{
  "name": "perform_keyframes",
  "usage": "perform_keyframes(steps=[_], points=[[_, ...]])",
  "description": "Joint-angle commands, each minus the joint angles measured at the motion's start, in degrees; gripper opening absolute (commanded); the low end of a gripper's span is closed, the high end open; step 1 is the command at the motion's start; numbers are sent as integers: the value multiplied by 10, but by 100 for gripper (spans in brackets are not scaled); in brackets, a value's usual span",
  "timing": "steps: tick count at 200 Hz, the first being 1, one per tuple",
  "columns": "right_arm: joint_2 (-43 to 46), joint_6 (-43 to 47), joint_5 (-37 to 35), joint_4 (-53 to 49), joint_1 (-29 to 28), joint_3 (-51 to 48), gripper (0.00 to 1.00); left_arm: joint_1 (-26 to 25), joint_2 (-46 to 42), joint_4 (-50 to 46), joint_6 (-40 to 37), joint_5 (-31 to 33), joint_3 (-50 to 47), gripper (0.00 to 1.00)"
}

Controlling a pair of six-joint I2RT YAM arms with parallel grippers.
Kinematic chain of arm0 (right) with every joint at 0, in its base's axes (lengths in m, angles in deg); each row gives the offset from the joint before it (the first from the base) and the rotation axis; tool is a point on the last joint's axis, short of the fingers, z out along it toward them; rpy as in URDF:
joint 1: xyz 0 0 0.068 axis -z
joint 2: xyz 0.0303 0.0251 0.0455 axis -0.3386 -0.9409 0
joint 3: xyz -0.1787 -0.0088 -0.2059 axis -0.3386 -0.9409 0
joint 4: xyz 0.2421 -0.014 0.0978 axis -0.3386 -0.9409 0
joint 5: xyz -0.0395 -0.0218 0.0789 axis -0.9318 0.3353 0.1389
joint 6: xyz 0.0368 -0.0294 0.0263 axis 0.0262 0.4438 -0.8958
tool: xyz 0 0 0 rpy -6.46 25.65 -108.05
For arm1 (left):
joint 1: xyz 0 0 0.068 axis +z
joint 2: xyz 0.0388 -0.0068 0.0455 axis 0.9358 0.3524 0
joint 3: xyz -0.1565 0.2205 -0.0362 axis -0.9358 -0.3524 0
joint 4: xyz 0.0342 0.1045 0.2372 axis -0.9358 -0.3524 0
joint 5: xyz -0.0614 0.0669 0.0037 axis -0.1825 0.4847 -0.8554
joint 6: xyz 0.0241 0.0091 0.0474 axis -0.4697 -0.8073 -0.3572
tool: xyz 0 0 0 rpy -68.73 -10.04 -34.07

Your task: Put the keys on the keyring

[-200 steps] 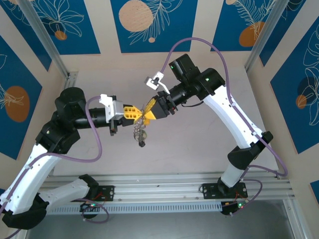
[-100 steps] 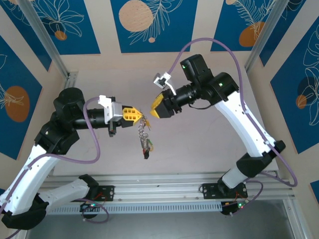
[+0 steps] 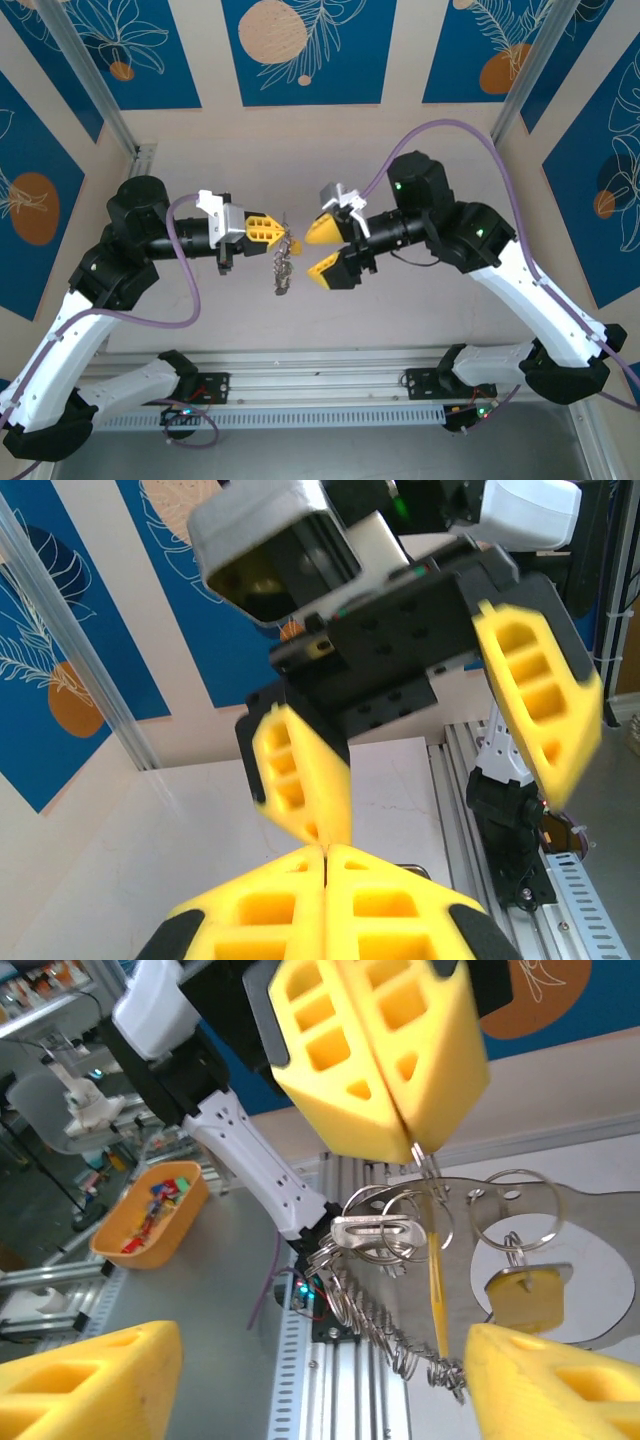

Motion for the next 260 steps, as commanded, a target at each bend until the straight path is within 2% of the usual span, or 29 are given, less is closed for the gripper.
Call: perform_keyframes(steps=[1, 41, 75, 137, 166, 195, 260], points=[[0, -12, -113, 53, -29, -17, 80, -3, -5, 40, 12, -22, 22, 0], [1, -17, -175, 100, -60, -21, 77, -3, -6, 38, 11, -6, 19, 0], [-7, -18, -196, 89, -65, -5, 61, -3, 0, 29, 4, -4, 19, 0], [-7, -13, -206, 75, -69, 17, 50, -3, -1, 29, -1, -1, 11, 0], [-14, -12, -213, 64, -66, 27, 38, -3, -1, 29, -1, -1, 11, 0], [-20, -10, -219, 51, -65, 30, 31, -2, -2, 27, -3, 0, 11, 0], [-10, -13, -249, 26, -65, 20, 30, -1, -3, 27, -3, 0, 9, 0]])
